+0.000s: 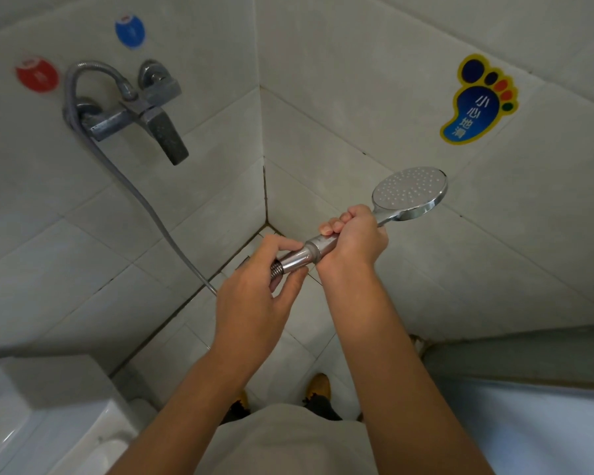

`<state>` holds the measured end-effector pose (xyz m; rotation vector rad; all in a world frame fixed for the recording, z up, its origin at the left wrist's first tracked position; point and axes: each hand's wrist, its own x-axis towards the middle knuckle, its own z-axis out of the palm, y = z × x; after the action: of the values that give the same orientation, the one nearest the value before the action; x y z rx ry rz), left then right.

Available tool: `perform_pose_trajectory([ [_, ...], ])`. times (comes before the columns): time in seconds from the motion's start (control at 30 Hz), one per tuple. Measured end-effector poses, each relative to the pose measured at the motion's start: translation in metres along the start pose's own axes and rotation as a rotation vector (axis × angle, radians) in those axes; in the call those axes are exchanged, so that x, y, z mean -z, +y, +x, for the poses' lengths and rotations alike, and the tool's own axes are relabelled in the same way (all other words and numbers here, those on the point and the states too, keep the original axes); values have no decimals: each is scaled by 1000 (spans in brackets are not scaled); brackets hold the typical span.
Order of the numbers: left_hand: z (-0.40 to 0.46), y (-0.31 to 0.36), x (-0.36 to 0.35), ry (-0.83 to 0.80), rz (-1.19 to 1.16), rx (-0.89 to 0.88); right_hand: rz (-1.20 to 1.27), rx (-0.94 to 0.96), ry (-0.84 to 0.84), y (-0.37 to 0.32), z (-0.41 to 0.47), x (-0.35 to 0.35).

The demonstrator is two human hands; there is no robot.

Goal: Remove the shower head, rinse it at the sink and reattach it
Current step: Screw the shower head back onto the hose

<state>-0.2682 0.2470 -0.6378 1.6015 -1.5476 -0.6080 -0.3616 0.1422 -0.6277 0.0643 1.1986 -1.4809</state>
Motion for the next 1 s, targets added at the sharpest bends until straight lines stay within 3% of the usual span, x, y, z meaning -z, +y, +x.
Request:
perform_pose_trajectory([
  [0.17,0,2,0,-19,-8,82,-1,16,5,0,-1,-2],
  [1.0,3,2,5,-16,59,24,-10,4,-7,1,-2,-3],
])
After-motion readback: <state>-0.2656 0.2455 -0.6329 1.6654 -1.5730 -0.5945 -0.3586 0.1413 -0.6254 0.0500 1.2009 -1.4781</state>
